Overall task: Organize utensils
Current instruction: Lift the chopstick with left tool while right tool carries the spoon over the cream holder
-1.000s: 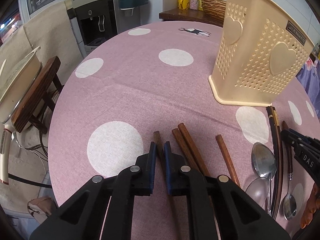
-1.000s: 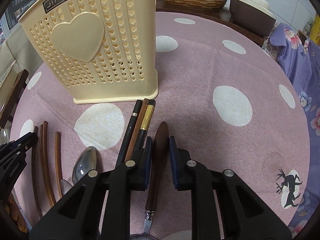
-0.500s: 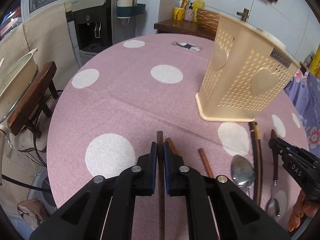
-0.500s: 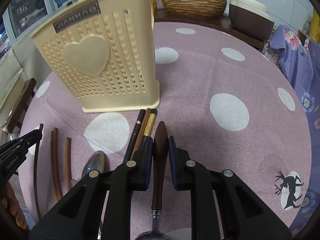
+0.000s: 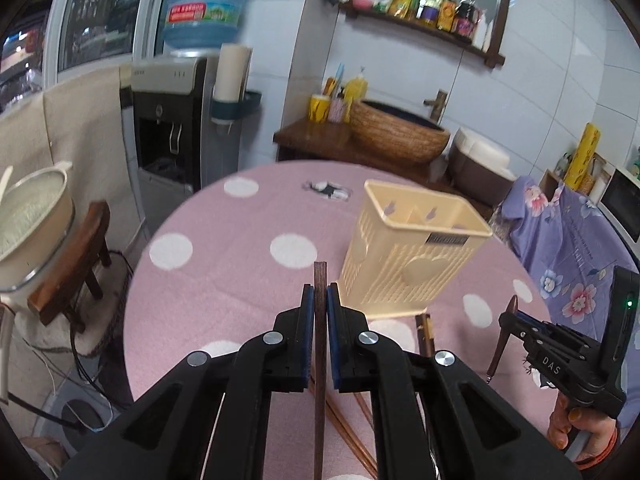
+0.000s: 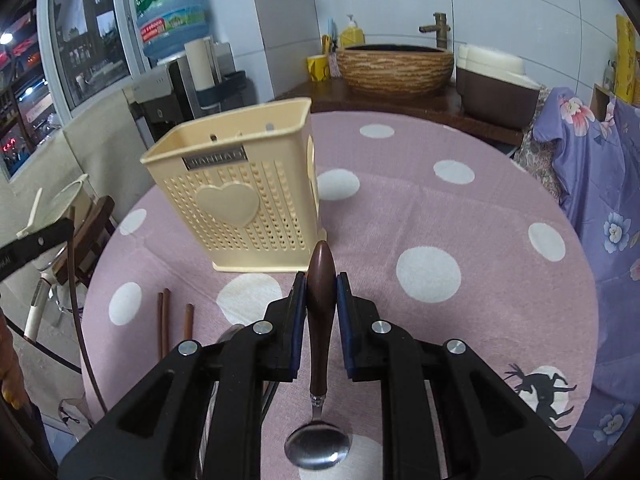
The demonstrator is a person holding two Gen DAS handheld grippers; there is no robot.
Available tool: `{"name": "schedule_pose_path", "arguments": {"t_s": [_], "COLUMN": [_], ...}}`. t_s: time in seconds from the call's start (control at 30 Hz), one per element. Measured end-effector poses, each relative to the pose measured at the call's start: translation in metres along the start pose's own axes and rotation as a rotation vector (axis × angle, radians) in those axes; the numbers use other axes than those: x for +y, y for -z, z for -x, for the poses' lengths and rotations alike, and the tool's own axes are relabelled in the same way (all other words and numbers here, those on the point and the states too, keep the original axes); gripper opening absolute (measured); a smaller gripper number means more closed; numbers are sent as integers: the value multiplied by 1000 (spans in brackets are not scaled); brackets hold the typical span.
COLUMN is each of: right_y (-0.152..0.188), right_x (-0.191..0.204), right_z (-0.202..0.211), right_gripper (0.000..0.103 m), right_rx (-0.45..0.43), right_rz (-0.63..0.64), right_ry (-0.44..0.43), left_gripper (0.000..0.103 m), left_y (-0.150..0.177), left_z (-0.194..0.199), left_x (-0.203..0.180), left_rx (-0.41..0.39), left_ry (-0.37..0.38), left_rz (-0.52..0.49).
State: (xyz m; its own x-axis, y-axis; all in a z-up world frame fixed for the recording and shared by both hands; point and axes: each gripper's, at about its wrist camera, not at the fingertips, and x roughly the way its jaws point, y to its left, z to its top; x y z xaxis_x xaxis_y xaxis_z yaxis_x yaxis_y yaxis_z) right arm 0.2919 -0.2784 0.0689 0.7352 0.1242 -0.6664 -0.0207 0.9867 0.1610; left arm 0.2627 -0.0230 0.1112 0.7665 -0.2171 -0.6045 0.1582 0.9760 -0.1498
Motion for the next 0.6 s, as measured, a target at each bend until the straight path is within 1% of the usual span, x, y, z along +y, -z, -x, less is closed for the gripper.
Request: {"name": "schedule_pose_path", "arguments": {"t_s": [0.1,0.27,0.4,0.6], "right_y": [-1,0,-1,-7], "right_x": [1,3,6,11], "right_z": [16,33,42,52], "right_gripper": [16,16,16,16], "right_rx": [-30,-49,-63,-87], "right_rz": [14,31,37,48], "right_ry": [-11,-30,-46,-46], "left_gripper": [8,8,7,7], "left_y": [-2,-5,-6,-13], "left_z": [12,22,34,47], "left_x": [-1,3,8,12], "left_rx": [-34,-55,-77,-119], "left_ry": [7,20,27,25], "left_rz": [-9,-3,0,1]}}
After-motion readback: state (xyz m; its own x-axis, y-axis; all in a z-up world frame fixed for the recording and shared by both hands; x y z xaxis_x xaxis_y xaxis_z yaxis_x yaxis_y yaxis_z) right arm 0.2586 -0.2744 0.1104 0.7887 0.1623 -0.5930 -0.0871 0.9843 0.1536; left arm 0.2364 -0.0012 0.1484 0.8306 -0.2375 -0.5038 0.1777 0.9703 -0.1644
